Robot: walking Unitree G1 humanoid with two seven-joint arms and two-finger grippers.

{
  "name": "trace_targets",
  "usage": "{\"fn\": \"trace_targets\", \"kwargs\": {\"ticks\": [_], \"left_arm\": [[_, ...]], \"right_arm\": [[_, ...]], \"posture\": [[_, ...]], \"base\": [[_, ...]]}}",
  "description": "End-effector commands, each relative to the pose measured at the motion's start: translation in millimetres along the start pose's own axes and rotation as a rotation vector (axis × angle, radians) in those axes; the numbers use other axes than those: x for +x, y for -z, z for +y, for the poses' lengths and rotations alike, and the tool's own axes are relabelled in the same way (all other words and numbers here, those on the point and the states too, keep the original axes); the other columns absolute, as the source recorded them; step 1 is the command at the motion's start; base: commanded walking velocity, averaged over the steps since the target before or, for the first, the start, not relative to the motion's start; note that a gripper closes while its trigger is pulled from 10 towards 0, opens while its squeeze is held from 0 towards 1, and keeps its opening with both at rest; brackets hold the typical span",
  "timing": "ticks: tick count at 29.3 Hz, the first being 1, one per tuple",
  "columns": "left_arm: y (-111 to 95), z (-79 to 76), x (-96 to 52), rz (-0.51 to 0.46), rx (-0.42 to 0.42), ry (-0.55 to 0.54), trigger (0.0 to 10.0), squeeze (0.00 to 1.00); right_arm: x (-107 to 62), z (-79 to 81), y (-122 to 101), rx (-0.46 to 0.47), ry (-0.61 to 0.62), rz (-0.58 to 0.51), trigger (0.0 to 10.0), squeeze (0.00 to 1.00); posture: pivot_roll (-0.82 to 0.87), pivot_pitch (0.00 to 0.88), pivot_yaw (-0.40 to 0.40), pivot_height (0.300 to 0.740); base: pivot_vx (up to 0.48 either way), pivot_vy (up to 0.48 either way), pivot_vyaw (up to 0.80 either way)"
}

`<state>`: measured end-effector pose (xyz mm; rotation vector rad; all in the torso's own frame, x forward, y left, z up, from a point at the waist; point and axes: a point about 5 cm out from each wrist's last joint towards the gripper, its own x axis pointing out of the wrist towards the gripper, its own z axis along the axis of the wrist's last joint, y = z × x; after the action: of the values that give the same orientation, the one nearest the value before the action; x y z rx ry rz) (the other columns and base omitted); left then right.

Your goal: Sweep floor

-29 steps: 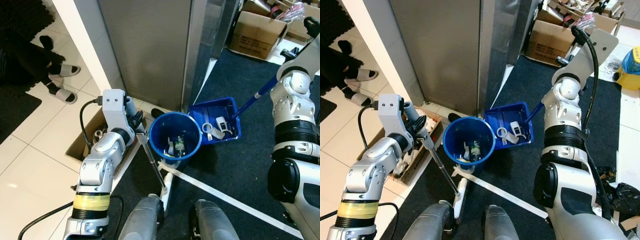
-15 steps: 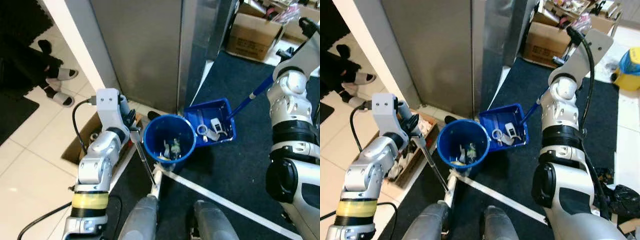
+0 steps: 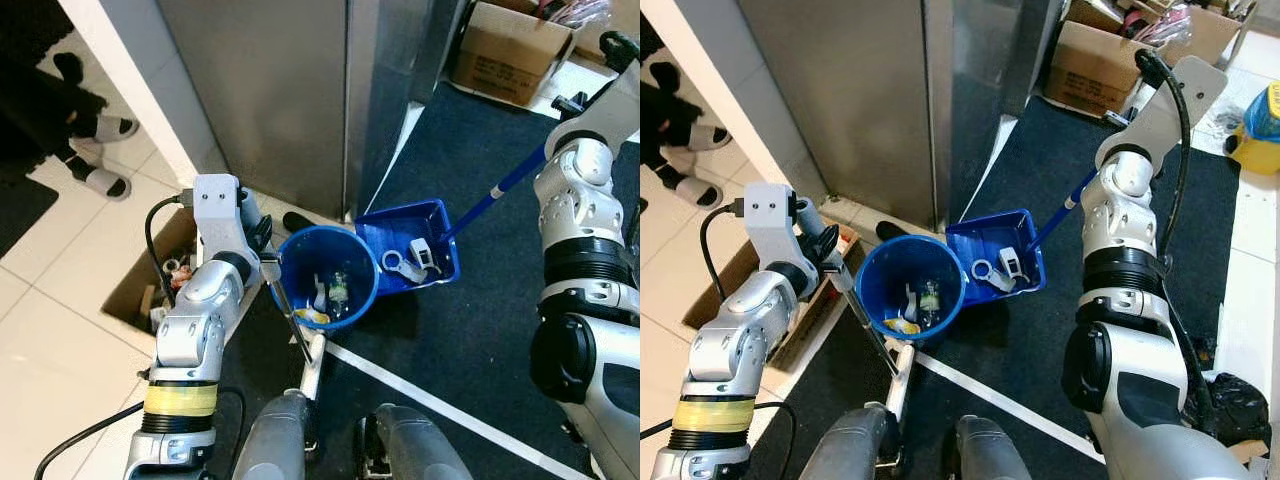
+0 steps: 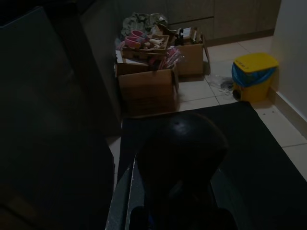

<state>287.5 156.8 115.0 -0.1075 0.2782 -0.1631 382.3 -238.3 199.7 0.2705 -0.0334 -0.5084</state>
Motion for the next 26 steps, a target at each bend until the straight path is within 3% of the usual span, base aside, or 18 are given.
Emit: {"fn": "trace_targets", "kwargs": {"ticks": [1,4,15,26], "left_arm": [[0.5,0.2,-1.8,-0.004,-0.004,0.002,10.0,0.00],[-0.4,0.4,-1.9,-0.015,0.007,0.005,10.0,0.00],[0.0,2.7,-1.8,-0.009,0.006,-0.009,10.0,0.00],[0.1,2.5,-2.2,-0.012,0.001,-0.008,10.0,0.00]], "right_arm": [[-0.4,5.7,-6.7,0.048,-0.024,-0.022,10.0,0.00],[-0.4,5.5,-6.5,0.048,-0.023,-0.021,10.0,0.00],[-0.6,5.6,-5.8,0.048,-0.023,-0.019,10.0,0.00],[-1.4,6.4,-5.4,0.048,-0.024,-0.019,10.0,0.00]], "posture": [[0.05,0.056,0.005,0.740],[0.05,0.056,0.005,0.740],[0.05,0.056,0.005,0.740],[0.05,0.057,0.005,0.740]], "base": [[0.000,0.000,0.00],[0.000,-0.110,0.00],[0.000,-0.449,0.00],[0.000,0.000,0.00]]}}
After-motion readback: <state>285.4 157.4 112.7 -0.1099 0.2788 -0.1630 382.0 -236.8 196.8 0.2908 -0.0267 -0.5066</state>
